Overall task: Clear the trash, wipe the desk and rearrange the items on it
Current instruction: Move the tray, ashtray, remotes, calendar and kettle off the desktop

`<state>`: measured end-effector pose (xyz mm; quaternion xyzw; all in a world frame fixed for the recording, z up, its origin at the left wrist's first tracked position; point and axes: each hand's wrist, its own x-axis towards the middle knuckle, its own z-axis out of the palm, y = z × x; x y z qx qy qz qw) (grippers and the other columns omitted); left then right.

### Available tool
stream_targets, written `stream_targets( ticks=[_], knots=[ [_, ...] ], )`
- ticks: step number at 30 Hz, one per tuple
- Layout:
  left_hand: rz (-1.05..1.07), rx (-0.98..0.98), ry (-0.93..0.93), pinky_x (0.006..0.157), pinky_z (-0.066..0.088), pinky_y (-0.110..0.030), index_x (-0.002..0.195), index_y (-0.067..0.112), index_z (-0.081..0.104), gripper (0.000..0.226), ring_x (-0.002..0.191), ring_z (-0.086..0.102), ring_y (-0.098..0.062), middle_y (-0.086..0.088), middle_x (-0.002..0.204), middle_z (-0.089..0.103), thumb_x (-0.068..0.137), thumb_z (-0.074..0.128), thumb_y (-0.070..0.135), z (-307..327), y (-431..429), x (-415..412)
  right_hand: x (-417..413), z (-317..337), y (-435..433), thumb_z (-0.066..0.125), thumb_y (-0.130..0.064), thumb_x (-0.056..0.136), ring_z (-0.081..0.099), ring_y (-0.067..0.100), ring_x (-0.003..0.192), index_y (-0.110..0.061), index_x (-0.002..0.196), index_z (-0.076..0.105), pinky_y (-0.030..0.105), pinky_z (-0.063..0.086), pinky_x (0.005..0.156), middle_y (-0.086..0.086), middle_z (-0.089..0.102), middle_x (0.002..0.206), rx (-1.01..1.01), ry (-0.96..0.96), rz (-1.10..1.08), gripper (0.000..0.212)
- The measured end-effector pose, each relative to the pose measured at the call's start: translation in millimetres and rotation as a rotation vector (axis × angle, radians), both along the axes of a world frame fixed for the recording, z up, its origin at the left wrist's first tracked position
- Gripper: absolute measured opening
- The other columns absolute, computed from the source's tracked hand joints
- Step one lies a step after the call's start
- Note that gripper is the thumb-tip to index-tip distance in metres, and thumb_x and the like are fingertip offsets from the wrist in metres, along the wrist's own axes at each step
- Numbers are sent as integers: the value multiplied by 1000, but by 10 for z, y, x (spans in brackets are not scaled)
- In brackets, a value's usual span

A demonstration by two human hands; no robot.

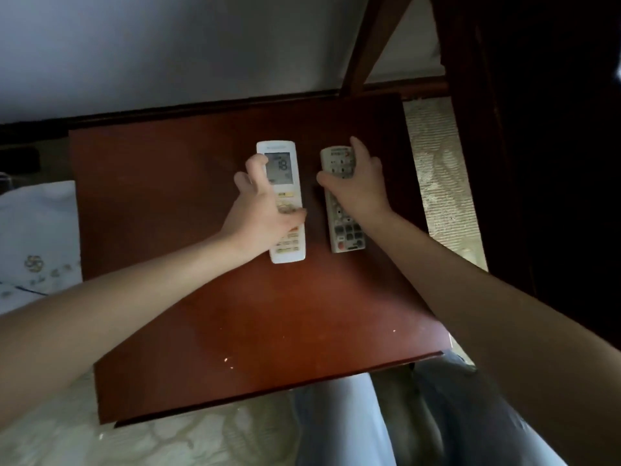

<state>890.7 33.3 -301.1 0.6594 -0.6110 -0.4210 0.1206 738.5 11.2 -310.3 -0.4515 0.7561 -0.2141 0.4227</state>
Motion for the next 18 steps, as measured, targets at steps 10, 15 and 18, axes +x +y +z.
stream_targets(
  ticks=[10, 15, 18],
  knots=[
    [-118, 65, -51, 79, 46, -24, 141, 14, 14, 89, 90, 56, -20, -9, 127, 30, 76, 74, 23, 89, -15, 68, -30, 27, 168, 72, -20, 76, 41, 26, 122, -17, 144, 21, 32, 35, 102, 10, 28, 133, 26, 95, 164, 86],
    [-296, -27, -340, 64, 45, -31, 137, 13, 28, 67, 82, 55, -20, -8, 129, 40, 85, 62, 37, 337, 9, 160, 5, 156, 170, 67, -24, 81, 43, 27, 119, -18, 144, 22, 42, 45, 97, 10, 31, 132, 10, 207, 242, 77],
    [-432, -185, -527, 58, 36, -31, 137, 18, 34, 56, 95, 55, -20, -3, 128, 45, 90, 52, 40, 733, 21, 236, -57, 500, 258, 57, -20, 88, 44, 28, 116, -17, 140, 31, 42, 49, 87, 11, 39, 127, -125, 372, 397, 59]
  ],
)
